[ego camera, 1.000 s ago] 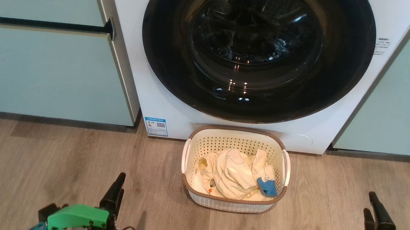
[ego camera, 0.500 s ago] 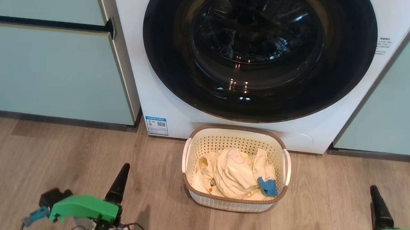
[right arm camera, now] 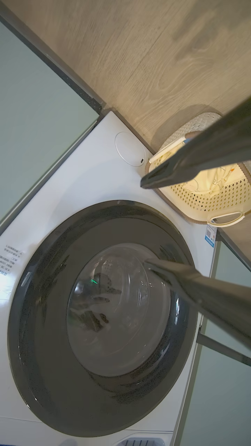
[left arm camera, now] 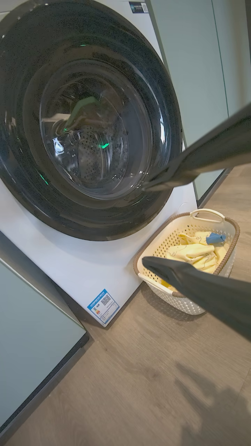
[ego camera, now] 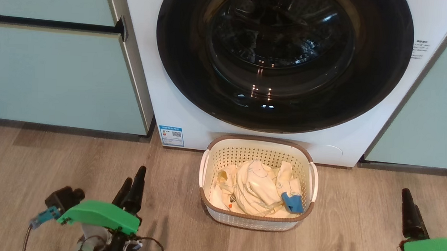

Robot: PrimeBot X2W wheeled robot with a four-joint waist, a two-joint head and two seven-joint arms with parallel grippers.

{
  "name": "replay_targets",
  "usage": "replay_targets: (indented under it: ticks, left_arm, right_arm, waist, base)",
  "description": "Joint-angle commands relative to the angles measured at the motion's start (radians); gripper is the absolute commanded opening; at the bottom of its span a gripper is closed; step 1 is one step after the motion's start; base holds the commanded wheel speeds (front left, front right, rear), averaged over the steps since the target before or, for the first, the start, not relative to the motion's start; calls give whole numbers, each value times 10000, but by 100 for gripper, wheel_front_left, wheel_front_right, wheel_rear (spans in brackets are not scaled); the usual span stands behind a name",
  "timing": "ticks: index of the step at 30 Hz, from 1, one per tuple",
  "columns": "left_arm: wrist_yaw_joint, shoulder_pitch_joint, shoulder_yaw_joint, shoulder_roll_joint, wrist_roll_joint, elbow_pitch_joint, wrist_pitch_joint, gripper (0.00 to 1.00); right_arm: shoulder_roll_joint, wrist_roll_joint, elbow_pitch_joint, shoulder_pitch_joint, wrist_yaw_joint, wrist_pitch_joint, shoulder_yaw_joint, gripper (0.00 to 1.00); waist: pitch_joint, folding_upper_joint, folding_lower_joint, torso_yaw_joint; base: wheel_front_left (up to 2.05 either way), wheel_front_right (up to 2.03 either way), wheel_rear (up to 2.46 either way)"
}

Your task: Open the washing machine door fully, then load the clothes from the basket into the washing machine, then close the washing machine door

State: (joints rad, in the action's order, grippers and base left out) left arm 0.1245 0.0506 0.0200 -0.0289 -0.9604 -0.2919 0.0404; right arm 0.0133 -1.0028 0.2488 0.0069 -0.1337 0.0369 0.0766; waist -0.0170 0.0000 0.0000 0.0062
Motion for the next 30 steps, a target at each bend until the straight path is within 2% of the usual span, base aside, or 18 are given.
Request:
replay_targets:
  ticks: [1, 8, 30]
  left_arm:
    - [14, 612, 70, -222, 476, 425, 162, 100]
    - [-127, 762, -128, -320, 1591, 534, 369, 100]
    - [-311, 1262, -341, -483, 4057, 509, 987, 100]
  right_arm:
    - [181, 435, -436, -587, 13, 194, -108, 100]
    - [200, 1516, -576, -654, 15, 400, -164, 100]
    - [256, 4236, -831, -828, 20, 1020, -362, 100]
  waist:
    - [0, 0, 0, 5]
    - [-11, 0, 0, 24]
    - [-57, 0, 0, 60]
  base:
    - [0, 0, 0]
    - [0, 0, 0]
    - [0, 0, 0]
